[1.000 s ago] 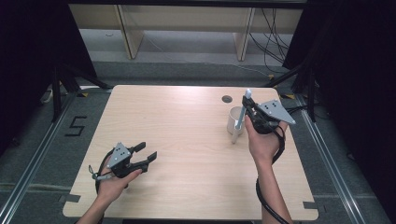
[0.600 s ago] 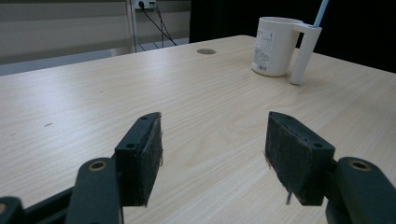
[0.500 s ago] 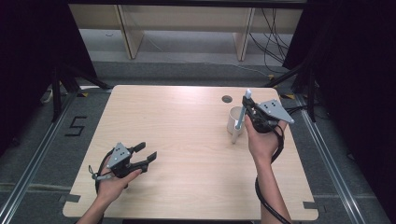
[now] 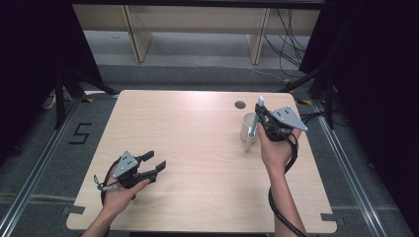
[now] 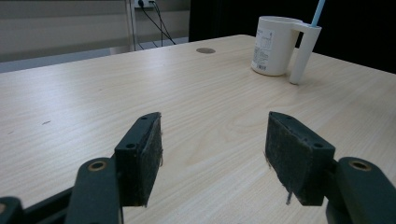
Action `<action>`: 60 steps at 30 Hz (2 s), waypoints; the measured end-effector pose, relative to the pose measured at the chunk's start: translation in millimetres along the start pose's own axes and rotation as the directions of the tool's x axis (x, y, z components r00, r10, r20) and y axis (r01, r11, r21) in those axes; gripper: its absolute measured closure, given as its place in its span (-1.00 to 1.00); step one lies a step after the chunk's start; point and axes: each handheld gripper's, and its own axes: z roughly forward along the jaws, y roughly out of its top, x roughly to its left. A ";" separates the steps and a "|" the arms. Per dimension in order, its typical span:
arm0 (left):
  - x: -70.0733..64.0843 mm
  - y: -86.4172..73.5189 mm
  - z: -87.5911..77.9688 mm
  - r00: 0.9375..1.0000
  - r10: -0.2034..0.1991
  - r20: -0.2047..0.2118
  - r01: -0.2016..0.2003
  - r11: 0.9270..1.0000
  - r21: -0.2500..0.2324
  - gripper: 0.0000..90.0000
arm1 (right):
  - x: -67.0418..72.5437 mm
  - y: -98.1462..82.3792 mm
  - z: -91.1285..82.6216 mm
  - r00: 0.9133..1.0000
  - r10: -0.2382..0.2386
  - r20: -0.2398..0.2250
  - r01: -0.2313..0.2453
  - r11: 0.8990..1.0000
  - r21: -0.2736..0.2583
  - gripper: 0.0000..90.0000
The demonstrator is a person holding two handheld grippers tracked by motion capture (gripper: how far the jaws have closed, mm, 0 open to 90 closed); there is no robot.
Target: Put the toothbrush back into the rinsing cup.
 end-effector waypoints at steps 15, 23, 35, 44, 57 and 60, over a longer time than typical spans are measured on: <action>-0.1 -0.2 0.4 1.000 -0.008 0.001 0.008 1.000 -0.001 -0.20 | 0.5 -10.8 2.5 1.000 0.018 0.005 -0.018 1.000 0.015 0.89; 0.0 -0.1 0.5 1.000 -0.008 0.001 0.008 1.000 -0.001 -0.20 | 0.1 -13.1 2.9 1.000 0.005 0.012 -0.005 1.000 0.013 0.89; 0.0 -0.3 0.5 1.000 -0.009 0.000 0.009 1.000 -0.002 -0.20 | 0.3 -21.3 3.9 1.000 0.012 0.024 -0.012 1.000 0.023 0.89; 0.1 -0.7 1.1 1.000 -0.010 0.004 0.010 1.000 -0.007 -0.20 | 1.8 -27.1 6.4 1.000 0.017 0.023 -0.017 1.000 0.024 0.89; 0.7 -0.7 -0.1 1.000 -0.009 -0.001 0.009 1.000 -0.001 -0.20 | 1.0 -39.2 8.2 1.000 0.004 0.030 -0.005 0.999 0.040 0.89; 0.8 -1.5 1.2 1.000 -0.011 0.007 0.011 1.000 -0.012 -0.20 | 2.0 -41.8 7.5 0.999 0.020 0.036 -0.022 0.998 0.050 0.89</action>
